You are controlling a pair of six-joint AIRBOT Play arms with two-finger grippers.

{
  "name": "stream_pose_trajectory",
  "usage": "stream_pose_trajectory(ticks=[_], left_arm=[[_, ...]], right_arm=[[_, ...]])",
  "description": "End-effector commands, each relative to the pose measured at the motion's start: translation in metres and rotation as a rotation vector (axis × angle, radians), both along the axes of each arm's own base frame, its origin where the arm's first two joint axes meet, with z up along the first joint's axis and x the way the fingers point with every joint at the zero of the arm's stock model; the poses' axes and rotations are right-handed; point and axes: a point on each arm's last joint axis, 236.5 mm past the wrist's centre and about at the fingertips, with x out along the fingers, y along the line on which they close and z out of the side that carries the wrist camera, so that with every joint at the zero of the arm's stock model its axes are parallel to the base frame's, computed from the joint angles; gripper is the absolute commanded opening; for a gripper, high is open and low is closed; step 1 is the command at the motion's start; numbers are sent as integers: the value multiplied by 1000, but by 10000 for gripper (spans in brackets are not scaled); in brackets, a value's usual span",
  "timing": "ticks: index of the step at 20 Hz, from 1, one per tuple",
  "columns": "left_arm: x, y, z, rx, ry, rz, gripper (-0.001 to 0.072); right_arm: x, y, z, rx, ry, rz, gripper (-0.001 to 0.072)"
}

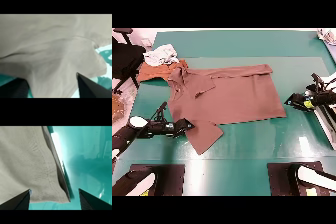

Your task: Fold the shirts.

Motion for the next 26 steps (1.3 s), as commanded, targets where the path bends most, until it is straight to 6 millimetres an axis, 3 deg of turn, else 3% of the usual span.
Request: stream_pose_trajectory(ticks=[1, 2, 4, 5, 6, 12, 15, 16, 17, 19, 20, 23, 26], left_arm=[[11, -21, 5, -30, -37, 48, 436], [16, -24, 10, -55, -40, 69, 356], [23, -29, 23, -79, -61, 65, 58], [27, -31, 30, -85, -79, 52, 26], [33, -33, 38, -91, -96, 47, 26], [40, -47, 76, -139, -130, -27, 26], [35, -54, 88, -166, -120, -69, 26], [31, -56, 90, -174, -109, -90, 26], [24, -57, 91, -170, -100, -114, 26], [15, -56, 97, -168, -93, -127, 26], [11, -57, 106, -176, -106, -133, 25], [-6, -58, 137, -199, -150, -129, 25], [-28, -55, 168, -222, -192, -101, 25]], right_arm=[[1, 2, 1, 10, -3, -2, 657], [1, 2, 1, 8, -3, -2, 657], [2, 1, 1, 4, -8, -5, 657], [4, 0, -1, 2, -9, -8, 664], [5, -1, -6, 5, 0, -10, 707], [-8, 7, -58, 51, 136, 61, 707], [-4, 32, -72, 74, 152, 113, 692], [0, 49, -69, 95, 133, 147, 542], [1, 64, -64, 100, 110, 207, 319], [-3, 71, -51, 28, 78, 292, 79], [-4, 72, -38, 13, 51, 306, 21], [-8, 57, 6, -15, -17, 239, 19], [-25, 34, 50, -5, -70, 93, 19]])
